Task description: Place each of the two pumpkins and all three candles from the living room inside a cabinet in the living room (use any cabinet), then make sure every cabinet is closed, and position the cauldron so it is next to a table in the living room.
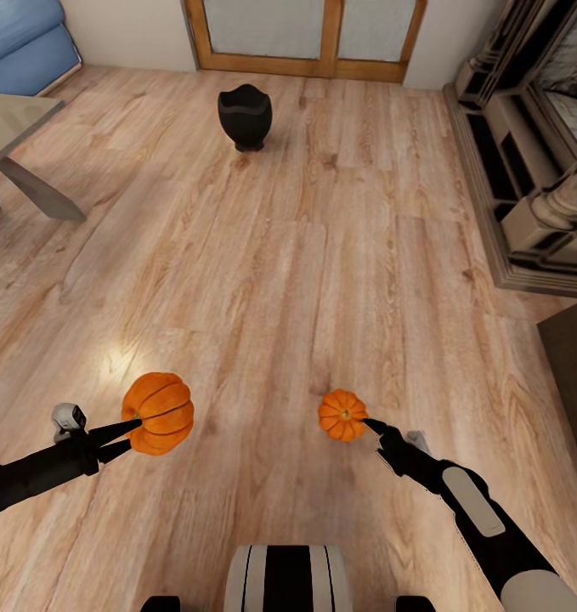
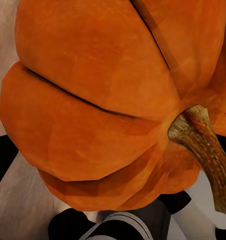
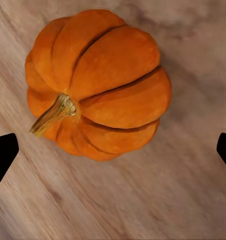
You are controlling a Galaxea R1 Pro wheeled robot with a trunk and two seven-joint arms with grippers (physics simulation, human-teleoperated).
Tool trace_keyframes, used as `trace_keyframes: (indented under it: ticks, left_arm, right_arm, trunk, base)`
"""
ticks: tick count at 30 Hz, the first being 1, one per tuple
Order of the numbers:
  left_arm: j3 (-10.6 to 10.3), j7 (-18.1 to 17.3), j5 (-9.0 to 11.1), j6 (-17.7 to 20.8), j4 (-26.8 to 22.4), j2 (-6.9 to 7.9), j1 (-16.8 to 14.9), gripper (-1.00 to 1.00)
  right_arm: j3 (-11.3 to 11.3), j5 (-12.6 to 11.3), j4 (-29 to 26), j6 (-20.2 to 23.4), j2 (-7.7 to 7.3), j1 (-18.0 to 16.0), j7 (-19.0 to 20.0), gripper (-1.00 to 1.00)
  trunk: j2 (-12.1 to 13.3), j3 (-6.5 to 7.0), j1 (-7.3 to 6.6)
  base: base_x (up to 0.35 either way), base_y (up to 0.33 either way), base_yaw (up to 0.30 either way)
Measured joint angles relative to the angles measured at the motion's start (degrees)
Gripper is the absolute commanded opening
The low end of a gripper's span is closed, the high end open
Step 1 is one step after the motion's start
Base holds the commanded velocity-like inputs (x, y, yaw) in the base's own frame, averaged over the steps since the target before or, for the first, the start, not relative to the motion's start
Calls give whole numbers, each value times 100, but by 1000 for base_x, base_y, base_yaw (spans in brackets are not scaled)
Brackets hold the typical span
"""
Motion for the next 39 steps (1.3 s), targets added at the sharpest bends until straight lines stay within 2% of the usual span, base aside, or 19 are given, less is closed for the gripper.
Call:
trace_keyframes:
  ticks: [6,15,23,36,39]
  left_arm:
    - [0,1,1,0,-2,1,1,-100]
    - [0,1,-2,-1,11,1,5,-100]
    - [0,2,8,-1,25,1,4,-100]
    - [8,1,10,0,68,1,8,-100]
    - [8,2,-10,-6,71,1,9,-100]
  right_arm:
    - [0,11,370,-53,-214,1,948,100]
    - [0,20,476,-225,-275,1,1408,100]
    - [0,28,485,-245,-275,3,1432,100]
    - [-7,25,658,-350,-270,1,1428,100]
    - [-3,31,653,-358,-266,0,1449,100]
  trunk:
    - [0,0,0]
    - [0,0,-2]
    - [0,0,-1]
    - [0,0,0]
    - [-4,-66,8]
  base:
    - [0,-17,0]
    - [105,0,0]
    - [120,0,0]
    - [5,0,0]
    - [0,0,0]
